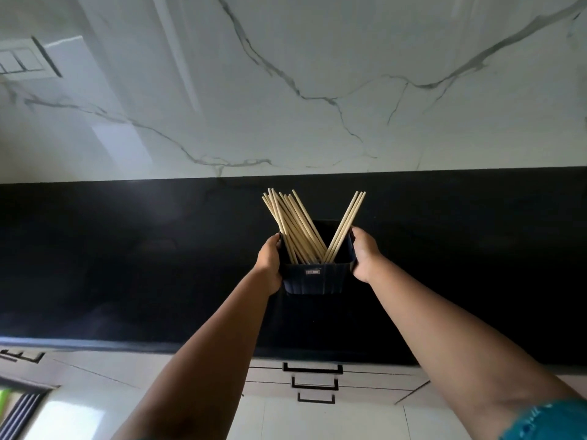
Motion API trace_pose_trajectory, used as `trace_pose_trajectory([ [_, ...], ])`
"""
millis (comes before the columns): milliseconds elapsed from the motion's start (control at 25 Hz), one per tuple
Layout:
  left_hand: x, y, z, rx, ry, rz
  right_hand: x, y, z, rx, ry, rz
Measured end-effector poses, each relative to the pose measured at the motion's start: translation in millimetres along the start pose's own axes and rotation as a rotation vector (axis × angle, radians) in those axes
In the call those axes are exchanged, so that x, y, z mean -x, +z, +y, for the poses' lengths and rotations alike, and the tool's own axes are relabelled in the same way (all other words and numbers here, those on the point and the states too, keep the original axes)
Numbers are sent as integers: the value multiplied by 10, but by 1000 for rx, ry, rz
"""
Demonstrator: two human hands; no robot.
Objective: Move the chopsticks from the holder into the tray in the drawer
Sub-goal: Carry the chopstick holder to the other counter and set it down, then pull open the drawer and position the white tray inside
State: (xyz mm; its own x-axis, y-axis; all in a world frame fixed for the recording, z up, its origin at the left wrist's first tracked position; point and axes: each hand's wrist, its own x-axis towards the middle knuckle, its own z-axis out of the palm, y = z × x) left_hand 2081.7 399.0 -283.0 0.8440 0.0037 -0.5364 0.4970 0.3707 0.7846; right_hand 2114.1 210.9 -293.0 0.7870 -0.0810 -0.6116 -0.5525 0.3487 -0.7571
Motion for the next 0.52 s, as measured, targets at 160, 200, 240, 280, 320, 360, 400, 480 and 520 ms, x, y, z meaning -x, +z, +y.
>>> trace_pose_trajectory([
  [160,-33,-45,-32,71,-53,-37,-9,13,43,-53,0,44],
  [200,-29,-53,-29,106,-47,14,15,0,52,-75,-10,69],
  [240,1,-72,-32,137,-31,119,53,-34,91,-79,-38,116],
  [280,43,-116,-45,141,-2,257,99,-95,156,-52,-82,183],
  [320,107,-184,-79,108,46,388,170,-174,249,-14,-132,260],
  [360,198,-270,-141,37,115,482,273,-253,370,22,-188,325],
  [400,289,-355,-242,-44,196,525,389,-323,512,50,-253,363],
  [480,512,-480,-561,-199,338,521,664,-433,859,117,-385,391],
  [520,634,-509,-734,-269,400,515,798,-453,1022,185,-446,397],
])
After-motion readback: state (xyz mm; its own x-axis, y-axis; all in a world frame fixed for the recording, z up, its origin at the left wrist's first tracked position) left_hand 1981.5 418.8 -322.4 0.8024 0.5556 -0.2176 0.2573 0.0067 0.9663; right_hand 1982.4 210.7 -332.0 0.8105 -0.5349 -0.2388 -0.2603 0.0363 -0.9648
